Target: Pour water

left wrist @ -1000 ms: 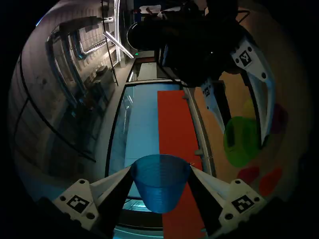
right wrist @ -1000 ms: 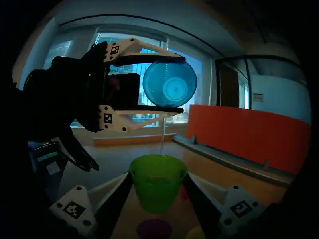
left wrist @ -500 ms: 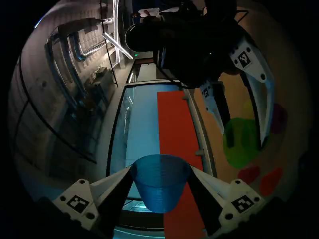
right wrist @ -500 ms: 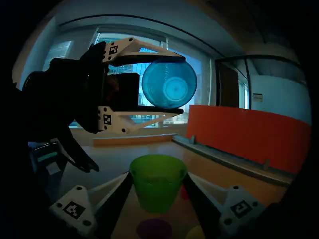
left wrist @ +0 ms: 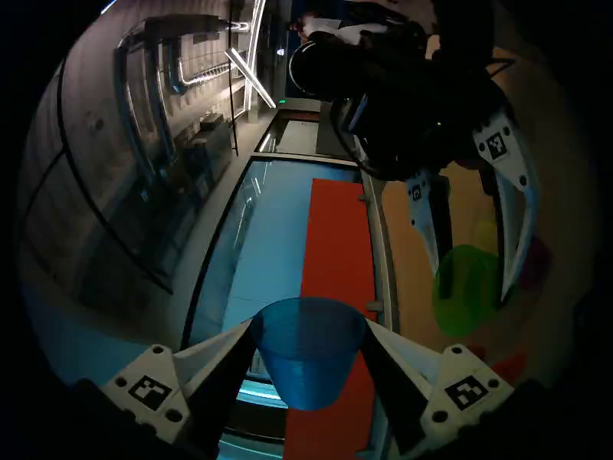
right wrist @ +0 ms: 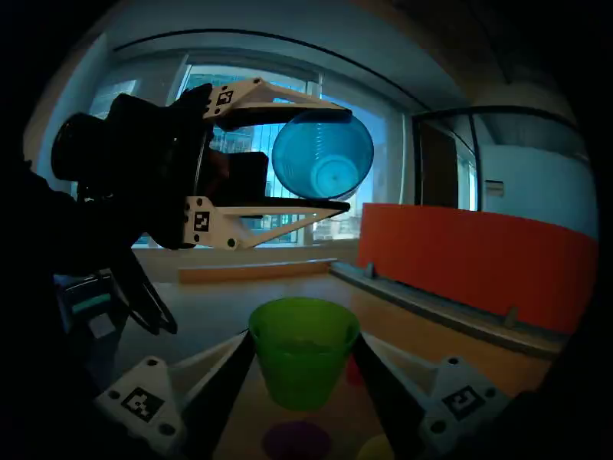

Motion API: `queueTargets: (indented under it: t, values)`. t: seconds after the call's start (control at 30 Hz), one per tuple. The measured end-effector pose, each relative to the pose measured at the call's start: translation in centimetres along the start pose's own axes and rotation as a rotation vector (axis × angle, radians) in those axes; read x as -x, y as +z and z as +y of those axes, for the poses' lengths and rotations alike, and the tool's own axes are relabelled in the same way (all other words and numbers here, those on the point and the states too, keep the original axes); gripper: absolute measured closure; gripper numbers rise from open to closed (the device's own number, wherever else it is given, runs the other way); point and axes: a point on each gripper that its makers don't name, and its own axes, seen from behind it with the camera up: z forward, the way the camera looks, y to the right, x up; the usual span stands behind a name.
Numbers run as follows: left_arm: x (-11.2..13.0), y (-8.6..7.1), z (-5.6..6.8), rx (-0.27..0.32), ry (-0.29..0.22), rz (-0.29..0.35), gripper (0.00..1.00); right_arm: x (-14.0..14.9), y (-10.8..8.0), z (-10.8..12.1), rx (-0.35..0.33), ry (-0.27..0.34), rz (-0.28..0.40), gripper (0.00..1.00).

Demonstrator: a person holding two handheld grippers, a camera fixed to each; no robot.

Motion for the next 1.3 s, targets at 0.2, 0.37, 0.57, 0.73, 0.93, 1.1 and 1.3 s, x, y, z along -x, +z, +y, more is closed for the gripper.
queueTargets:
  t: [0.2, 0.37, 0.57, 0.73, 0.93, 1.1, 1.3]
  values:
    - [0.5, 0.2, 0.0, 0.006, -0.136, -0.006, 0.12, -0.1, -0.2, 0.1, 0.003, 0.0, 0.003, 0.1]
    - [0.8, 0.2, -0.1, 0.017, -0.268, 0.003, 0.12, -0.2, -0.2, 0.1, 0.005, 0.0, 0.008, 0.1]
    - [1.3, 0.2, -0.6, 0.015, -0.416, 0.011, 0.12, -0.3, -0.4, 0.0, 0.005, -0.001, 0.013, 0.1]
    - [1.5, 0.1, -0.7, 0.019, -0.535, 0.008, 0.12, -0.6, -0.5, 0.1, 0.009, 0.0, 0.019, 0.1]
    - [1.4, -0.1, -0.6, 0.03, -0.638, 0.019, 0.12, -0.9, -0.6, 0.3, 0.014, -0.001, 0.028, 0.1]
    - [1.7, 0.1, -0.5, 0.038, -0.712, 0.016, 0.12, -1.0, -0.8, 0.3, 0.015, 0.0, 0.037, 0.1]
    - [2.8, 0.4, -0.2, 0.04, -0.792, -0.011, 0.12, -1.2, -1.1, 0.5, 0.022, -0.002, 0.039, 0.1]
